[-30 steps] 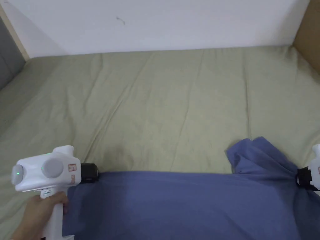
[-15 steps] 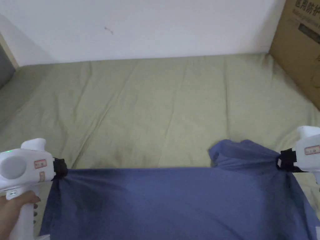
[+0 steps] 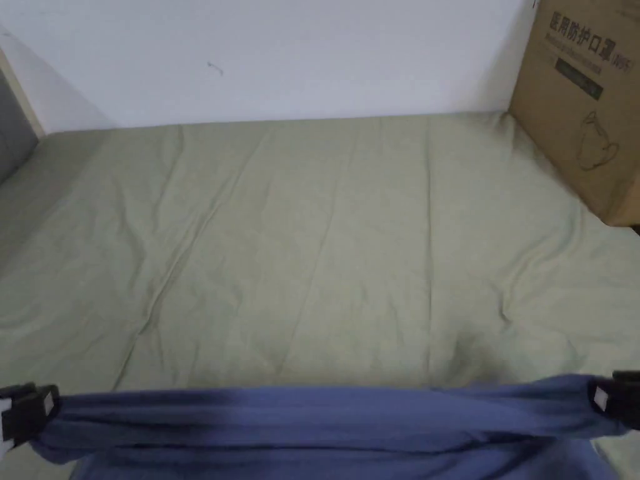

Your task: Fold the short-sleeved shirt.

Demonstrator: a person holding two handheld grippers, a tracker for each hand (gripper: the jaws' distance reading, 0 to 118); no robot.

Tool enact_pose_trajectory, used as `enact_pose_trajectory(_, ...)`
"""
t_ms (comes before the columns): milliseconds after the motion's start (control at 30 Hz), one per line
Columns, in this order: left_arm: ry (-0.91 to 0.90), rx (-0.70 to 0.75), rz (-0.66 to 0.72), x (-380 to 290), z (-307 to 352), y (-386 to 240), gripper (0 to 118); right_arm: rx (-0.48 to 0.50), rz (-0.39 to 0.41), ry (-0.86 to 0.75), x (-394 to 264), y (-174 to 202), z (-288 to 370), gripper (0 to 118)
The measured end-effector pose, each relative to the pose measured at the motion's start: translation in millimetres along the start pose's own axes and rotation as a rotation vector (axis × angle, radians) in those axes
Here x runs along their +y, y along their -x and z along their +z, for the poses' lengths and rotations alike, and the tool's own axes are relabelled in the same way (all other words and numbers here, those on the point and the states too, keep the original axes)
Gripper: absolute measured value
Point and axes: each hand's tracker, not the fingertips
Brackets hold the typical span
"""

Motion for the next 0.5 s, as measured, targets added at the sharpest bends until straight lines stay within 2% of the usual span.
enact_pose_trajectory(67, 0.069, -0.006, 0.03, -32.0, -1.4, 8.9, 3, -0.004, -0.053, 0.056, -38.9, -1.0, -3.7, 1)
enact_pose_trajectory(233, 0.181, -0.003, 0.075, -89.5, -17.3, 20.5, 4, -0.054, -0.115, 0.122, -107.7, -2.8, -30.0, 2)
enact_pose_trajectory(267, 0.194, 0.004, 0.08, -94.2, -22.0, 20.4, 13, -0.048, -0.103, 0.108, -115.2, -1.4, -34.6, 7)
enact_pose_trajectory(300, 0.211, 0.023, 0.089, -96.8, -23.5, 19.9, 34, -0.066, -0.105, 0.093, -119.4, 2.2, -36.0, 27)
enact_pose_trajectory(367, 0.207, 0.045, 0.093, -97.7, -20.9, 21.1, 88, -0.137, -0.077, 0.112, -117.9, 7.2, -36.6, 83)
enact_pose_trajectory(400, 0.191, 0.039, 0.107, -96.2, -15.8, 21.1, 92, -0.136, -0.067, 0.099, -117.0, 10.4, -32.8, 83)
enact_pose_trajectory(500, 0.125, -0.026, 0.196, -86.9, -0.7, 29.7, 91, -0.169, -0.027, 0.015, -102.1, 24.8, -11.1, 83)
